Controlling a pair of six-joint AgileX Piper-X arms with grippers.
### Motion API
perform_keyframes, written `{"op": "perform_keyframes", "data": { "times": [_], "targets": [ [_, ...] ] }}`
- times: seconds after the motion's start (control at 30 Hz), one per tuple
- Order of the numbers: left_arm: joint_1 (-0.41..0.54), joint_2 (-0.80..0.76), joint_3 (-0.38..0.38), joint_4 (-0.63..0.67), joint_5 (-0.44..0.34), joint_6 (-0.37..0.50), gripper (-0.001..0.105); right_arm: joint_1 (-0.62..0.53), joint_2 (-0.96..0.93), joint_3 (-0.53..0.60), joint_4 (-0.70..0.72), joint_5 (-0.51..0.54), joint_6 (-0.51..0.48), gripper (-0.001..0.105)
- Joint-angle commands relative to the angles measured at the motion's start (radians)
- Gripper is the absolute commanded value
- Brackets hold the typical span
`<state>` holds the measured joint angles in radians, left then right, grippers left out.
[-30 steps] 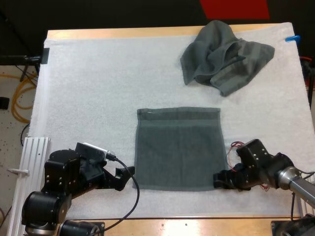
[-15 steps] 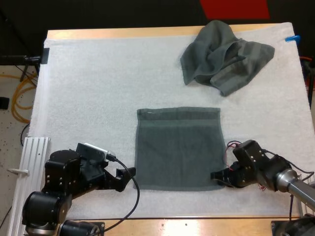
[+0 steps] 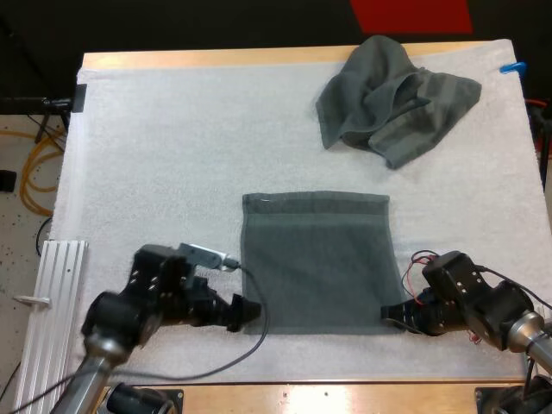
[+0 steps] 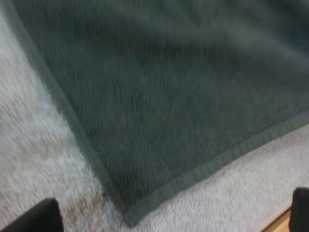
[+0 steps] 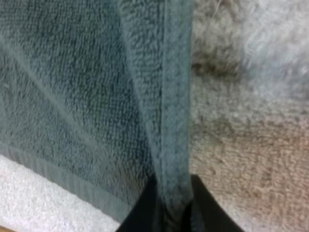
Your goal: Pick towel from pile fold and stack
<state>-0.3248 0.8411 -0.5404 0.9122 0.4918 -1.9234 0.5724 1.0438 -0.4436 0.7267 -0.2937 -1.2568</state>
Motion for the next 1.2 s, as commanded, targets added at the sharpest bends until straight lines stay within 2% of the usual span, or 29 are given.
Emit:
{"op": "perform_keyframes", "data": {
  "times": [0.0,0.2,0.37,0.47,0.63,0.83,0.93,1.03,1.1,1.13,1.17],
  "targets": [
    [-0.015,0.040,-0.001,-0.021,-0.009,-0.022,0.090,0.003,-0.006,-0.001,0.017,0.005,0.004,0.000],
    [-0.077,0.268,-0.001,-0.078,0.005,-0.026,0.090,0.003,-0.006,-0.001,0.017,0.004,0.004,0.000],
    [-0.100,0.384,-0.001,-0.136,0.047,-0.039,0.090,0.003,-0.006,-0.001,0.017,0.004,0.004,0.000],
    [-0.100,0.423,-0.001,-0.147,0.064,-0.049,0.090,0.003,-0.006,-0.001,0.017,0.004,0.004,0.000],
    [-0.100,0.457,-0.001,-0.152,0.170,-0.065,0.090,0.003,-0.006,-0.001,0.014,0.004,0.004,0.000],
    [-0.100,0.499,-0.001,-0.152,0.179,-0.078,0.089,0.003,-0.006,-0.001,0.014,0.004,0.004,0.000],
    [-0.100,0.531,-0.001,-0.152,0.179,-0.078,0.076,0.003,-0.006,-0.001,0.014,0.004,0.004,0.000],
    [-0.100,0.550,-0.001,-0.152,0.178,-0.078,0.049,0.003,-0.006,-0.001,0.014,0.004,0.004,0.000],
    [-0.100,0.551,-0.001,-0.153,0.171,-0.076,0.028,0.003,-0.006,-0.001,0.014,0.004,0.004,0.000],
    [-0.100,0.551,-0.001,-0.159,0.171,-0.076,0.023,0.003,-0.006,-0.001,0.014,0.004,0.004,0.000],
    [-0.100,0.551,-0.001,-0.170,0.171,-0.076,0.013,0.003,-0.006,-0.001,0.014,0.004,0.004,0.000]
  ]
}}
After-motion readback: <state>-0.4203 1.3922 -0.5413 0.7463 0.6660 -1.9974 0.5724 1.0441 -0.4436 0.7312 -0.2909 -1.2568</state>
